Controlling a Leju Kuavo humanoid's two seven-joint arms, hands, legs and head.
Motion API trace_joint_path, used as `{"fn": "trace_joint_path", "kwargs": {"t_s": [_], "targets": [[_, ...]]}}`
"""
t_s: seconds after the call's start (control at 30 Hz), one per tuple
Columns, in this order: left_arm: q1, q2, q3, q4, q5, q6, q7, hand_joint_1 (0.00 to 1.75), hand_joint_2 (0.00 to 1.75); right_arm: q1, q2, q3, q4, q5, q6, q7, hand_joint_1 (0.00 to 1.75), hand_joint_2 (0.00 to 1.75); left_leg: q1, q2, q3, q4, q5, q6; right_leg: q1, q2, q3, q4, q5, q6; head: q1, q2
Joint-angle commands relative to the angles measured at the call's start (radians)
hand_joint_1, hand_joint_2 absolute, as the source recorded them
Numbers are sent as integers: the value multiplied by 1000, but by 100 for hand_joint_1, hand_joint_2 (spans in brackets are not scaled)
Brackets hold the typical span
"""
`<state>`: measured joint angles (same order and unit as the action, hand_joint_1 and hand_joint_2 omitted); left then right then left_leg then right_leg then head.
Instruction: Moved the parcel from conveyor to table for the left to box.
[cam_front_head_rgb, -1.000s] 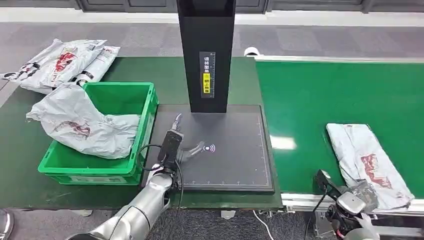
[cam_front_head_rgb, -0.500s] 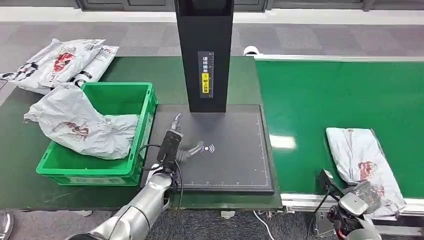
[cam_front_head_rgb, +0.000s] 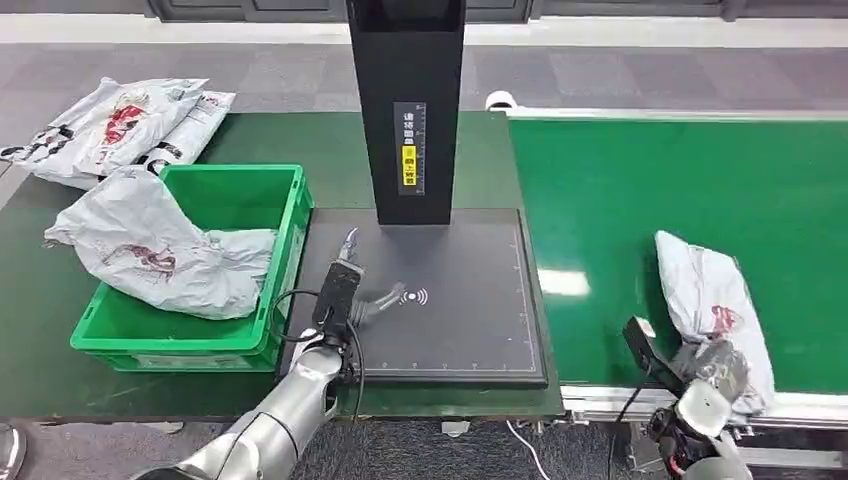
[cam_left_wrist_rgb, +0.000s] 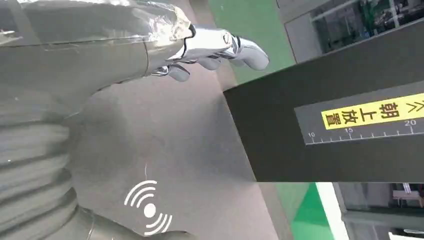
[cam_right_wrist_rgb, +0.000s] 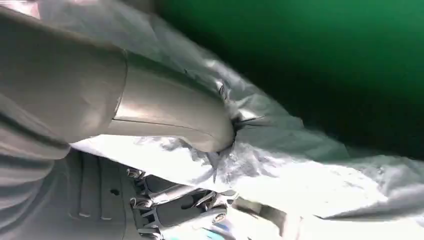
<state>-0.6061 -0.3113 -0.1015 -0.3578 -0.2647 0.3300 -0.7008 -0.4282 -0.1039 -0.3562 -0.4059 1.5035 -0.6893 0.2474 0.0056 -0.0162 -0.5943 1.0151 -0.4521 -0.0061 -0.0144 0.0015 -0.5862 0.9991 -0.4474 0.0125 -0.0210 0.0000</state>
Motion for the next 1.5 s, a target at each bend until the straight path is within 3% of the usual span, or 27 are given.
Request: {"fn": "trace_joint_path", "kwargs": {"t_s": [0.03, 0.07, 0.1, 0.17, 0.23, 0.4, 0.57, 0.6, 0.7, 0.73, 0.93, 0.97, 1.03, 1.07, 1.1, 1.13, 1.27, 1.5], "targets": [[-28, 24, 48, 32, -12, 17, 3, 0, 175, -1, 342, -173, -535, -137, -9, -515, 175, 175, 0, 9, 0, -1, 0, -2, 1, 8, -4, 1, 1, -2, 0, 0], [-27, 24, 34, 26, -29, 24, 3, 0, 175, 21, 382, -115, -611, -116, -9, -636, 175, 175, 0, 11, 1, -1, 0, -3, 1, 10, -5, 1, 1, -3, 0, 0], [-30, 19, 25, 29, -41, 31, 3, 0, 175, 55, 448, -77, -682, -50, -9, -603, 175, 175, 1, 9, 1, -1, 0, -3, 1, 8, -4, 1, 1, -3, 0, 0], [-41, 8, 25, 44, -43, 29, 3, 0, 175, 123, 453, 102, -754, -5, -9, -448, 175, 175, 1, 9, 1, -1, 0, -4, 1, 8, -5, 3, 0, -4, 0, 0], [-53, -1, 27, 55, -47, 25, 3, 0, 175, 162, 444, 196, -803, 25, -9, -369, 175, 175, 2, 5, -1, 0, 1, -4, 2, 5, -5, 4, -1, -4, 0, 0], [-54, -2, 31, 49, -52, 21, 3, 0, 175, 183, 411, 233, -795, -28, -9, -375, 175, 175, 2, 2, -2, 0, 1, -4, 2, 1, -6, 4, -3, -4, 0, 0], [-40, 3, 53, 28, -69, 20, 3, 0, 175, 147, 433, 273, -634, -26, -9, -383, 175, 175, 2, 5, -1, -1, 1, -4, 2, 4, -5, 3, -2, -5, 0, 0], [-43, 6, 54, 28, -65, 13, 3, 0, 175, 100, 413, 294, -518, -83, -9, -399, 175, 175, 2, 8, 0, -2, 1, -4, 2, 6, -5, 2, -1, -5, 0, 0], [-42, 4, 48, 26, -66, 9, 3, 0, 175, 58, 404, 409, -384, -13, -9, -331, 175, 175, 2, 8, 1, -2, 1, -4, 2, 7, -4, 1, 0, -5, 0, 0], [-43, 2, 43, 25, -69, 7, 3, 0, 175, 34, 430, 433, -281, -115, 76, -411, 175, 175, 2, 8, 0, -2, 1, -4, 2, 7, -5, 2, -1, -5, 0, 0], [-48, -1, 41, 26, -66, 9, 3, 0, 175, 28, 432, 502, -225, -163, 65, -413, 175, 175, 3, 6, 0, -2, 2, -5, 3, 4, -5, 3, -1, -6, 0, 0], [-47, -1, 40, 18, -61, 10, 3, 0, 175, 31, 426, 534, -211, -220, 189, -464, 175, 175, 2, 3, -1, -1, 2, -5, 2, 3, -6, 4, -2, -6, 0, 0], [-44, -2, 39, -5, -43, 11, 3, 0, 175, 48, 415, 597, -182, -230, 262, -473, 175, 175, 3, 4, 0, -2, 2, -5, 3, 3, -4, 2, -1, -6, 0, 0], [-45, -3, 39, -15, -32, 11, 3, 0, 175, 57, 409, 629, -156, -233, 301, -486, 154, 175, 3, 4, 0, -1, 1, -5, 3, 3, -5, 3, -2, -6, 0, 0], [-47, -4, 36, -24, -23, 15, 3, 0, 175, 61, 400, 659, -119, -230, 351, -473, 35, 175, 3, 5, 1, -2, 2, -5, 3, 4, -4, 2, -1, -6, 0, 0], [-48, -5, 34, -35, -11, 17, 3, 0, 175, 65, 390, 686, -97, -222, 376, -466, 0, 175, 3, 4, 0, -2, 2, -5, 3, 3, -4, 3, -2, -6, 0, 0], [-28, 1, 22, -97, 41, 36, 3, 0, 175, 74, 364, 727, -62, -215, 344, -394, 0, 175, 3, 1, 1, -3, 2, -5, 3, 0, -3, 0, -2, -6, 0, 0], [-25, 3, 18, -106, 49, 42, 3, 0, 175, 74, 361, 722, -69, -224, 336, -390, 0, 175, 3, 3, 4, -2, 2, -6, 2, 1, -1, 2, -2, -6, 0, 0]]}}
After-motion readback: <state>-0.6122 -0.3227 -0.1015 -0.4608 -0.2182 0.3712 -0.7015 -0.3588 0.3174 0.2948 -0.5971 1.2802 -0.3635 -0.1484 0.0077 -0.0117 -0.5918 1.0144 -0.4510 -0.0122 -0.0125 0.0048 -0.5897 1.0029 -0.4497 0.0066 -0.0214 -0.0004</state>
